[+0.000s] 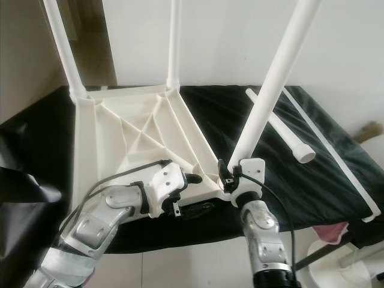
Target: Building children table
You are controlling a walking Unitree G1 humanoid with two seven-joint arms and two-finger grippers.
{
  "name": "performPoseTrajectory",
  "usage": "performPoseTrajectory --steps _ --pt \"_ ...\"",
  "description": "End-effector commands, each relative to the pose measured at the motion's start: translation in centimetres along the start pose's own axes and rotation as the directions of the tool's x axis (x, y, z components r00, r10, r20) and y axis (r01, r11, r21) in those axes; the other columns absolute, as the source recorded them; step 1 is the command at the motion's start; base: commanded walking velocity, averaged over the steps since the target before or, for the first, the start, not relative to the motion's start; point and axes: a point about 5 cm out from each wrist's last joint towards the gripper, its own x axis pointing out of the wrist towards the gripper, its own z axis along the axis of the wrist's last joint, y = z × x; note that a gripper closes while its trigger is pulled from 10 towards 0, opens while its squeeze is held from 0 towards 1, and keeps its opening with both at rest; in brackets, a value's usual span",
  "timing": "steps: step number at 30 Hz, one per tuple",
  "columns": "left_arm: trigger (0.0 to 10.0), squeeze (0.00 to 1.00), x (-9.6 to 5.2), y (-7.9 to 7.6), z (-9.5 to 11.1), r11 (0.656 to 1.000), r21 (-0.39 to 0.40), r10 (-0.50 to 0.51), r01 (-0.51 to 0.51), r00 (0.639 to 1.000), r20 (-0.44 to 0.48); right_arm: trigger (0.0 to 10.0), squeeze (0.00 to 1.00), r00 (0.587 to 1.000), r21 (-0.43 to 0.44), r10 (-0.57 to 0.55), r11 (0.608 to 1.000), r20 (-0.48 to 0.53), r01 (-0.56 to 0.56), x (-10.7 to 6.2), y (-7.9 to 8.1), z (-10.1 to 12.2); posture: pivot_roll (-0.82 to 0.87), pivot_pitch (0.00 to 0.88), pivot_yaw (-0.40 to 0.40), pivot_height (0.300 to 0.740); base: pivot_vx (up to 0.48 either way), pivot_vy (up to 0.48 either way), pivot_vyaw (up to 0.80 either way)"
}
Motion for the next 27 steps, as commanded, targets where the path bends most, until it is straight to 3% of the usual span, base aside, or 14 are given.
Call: performPoseTrajectory --steps 1,5,8,14,27 --pt "10.0 0.0 0.0 0.1 0.2 0.999 0.007 0.045 -0.045 0.999 0.002 10.0 0.0 0.994 0.029 -0.069 0.997 -0.087 0.072 -0.4 -0.6 -1.6 0.03 0.0 -0.056 0.74 0.0 0.0 0.0" --pt "10.0 0.0 -0.1 0.1 0.2 0.999 0.007 0.053 -0.053 0.999 0.004 10.0 0.0 0.968 0.085 -0.239 0.966 -0.072 0.245 -0.5 0.6 -1.4 0.04 0.0 -0.062 0.74 0.0 0.0 0.0" --pt "10.0 0.0 -0.2 0.3 0.2 0.998 0.004 0.065 -0.065 0.998 0.004 10.0 0.0 0.969 0.119 -0.236 0.963 -0.069 0.243 -0.4 1.8 -1.3 0.04 0.0 -0.057 0.74 0.0 0.0 0.0" --pt "10.0 0.0 -0.2 0.6 0.4 0.998 0.014 0.068 -0.068 0.998 0.005 10.0 0.0 0.965 0.096 -0.255 0.961 -0.058 0.259 -0.3 1.0 -0.6 0.04 0.0 -0.059 0.74 0.0 0.0 0.0" --pt "10.0 0.0 -0.2 0.7 0.6 0.997 0.01 0.075 -0.075 0.997 0.015 10.0 0.0 0.964 0.093 -0.259 0.96 -0.059 0.264 0.0 1.8 -0.3 0.03 0.0 -0.063 0.74 0.0 0.0 0.0"
